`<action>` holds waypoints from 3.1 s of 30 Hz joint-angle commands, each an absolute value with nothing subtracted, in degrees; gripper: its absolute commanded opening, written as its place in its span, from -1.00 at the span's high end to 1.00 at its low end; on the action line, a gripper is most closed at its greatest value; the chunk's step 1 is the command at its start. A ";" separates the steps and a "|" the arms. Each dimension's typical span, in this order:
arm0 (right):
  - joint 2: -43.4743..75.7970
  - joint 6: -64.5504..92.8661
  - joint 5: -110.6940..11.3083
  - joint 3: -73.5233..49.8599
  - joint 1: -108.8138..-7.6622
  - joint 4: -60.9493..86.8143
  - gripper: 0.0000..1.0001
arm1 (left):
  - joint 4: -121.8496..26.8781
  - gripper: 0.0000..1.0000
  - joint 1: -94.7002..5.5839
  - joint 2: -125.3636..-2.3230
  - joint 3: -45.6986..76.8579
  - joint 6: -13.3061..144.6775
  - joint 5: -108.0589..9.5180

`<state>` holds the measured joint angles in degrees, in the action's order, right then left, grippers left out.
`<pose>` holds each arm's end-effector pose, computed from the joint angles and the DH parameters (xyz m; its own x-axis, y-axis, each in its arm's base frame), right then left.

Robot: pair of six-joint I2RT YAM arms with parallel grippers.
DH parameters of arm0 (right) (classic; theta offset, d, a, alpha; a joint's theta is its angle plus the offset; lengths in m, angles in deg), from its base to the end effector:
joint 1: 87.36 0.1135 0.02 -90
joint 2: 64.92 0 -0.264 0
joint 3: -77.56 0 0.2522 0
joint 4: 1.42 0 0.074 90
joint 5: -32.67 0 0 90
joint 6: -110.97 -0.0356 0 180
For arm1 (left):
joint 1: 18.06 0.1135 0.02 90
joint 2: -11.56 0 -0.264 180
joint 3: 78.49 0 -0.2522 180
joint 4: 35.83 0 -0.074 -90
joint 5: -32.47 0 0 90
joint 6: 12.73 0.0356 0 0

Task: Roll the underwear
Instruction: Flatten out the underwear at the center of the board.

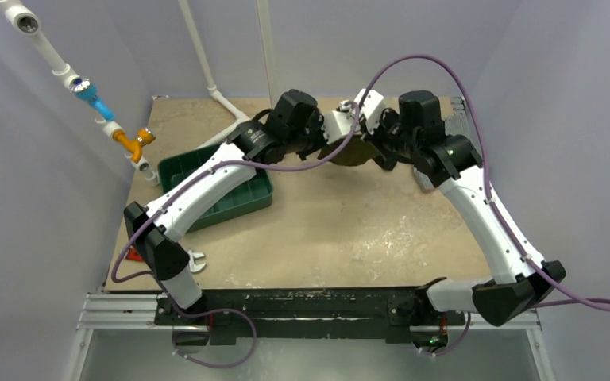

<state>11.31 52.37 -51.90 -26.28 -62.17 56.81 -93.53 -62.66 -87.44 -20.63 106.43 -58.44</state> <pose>0.2473 0.1200 0.4311 -0.1343 -0.6363 -0.7596 -0.6647 0.6264 -0.4072 0.2734 -0.2688 0.4112 -0.0152 0.6992 -0.7148 0.8018 0.4357 0.4091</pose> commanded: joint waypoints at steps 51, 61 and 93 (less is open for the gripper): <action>48.18 40.40 -31.23 -20.05 -60.62 27.31 0.10 | -80.18 -0.36 -39.18 -45.25 37.65 94.60 -33.16; 56.94 36.34 -44.60 -26.10 -60.81 24.53 0.23 | -81.72 -0.36 -39.07 -43.63 37.48 95.57 -34.52; 35.33 37.38 -37.43 -7.88 -73.79 42.46 -0.22 | -58.81 -0.35 -45.73 -103.12 7.84 59.94 -17.53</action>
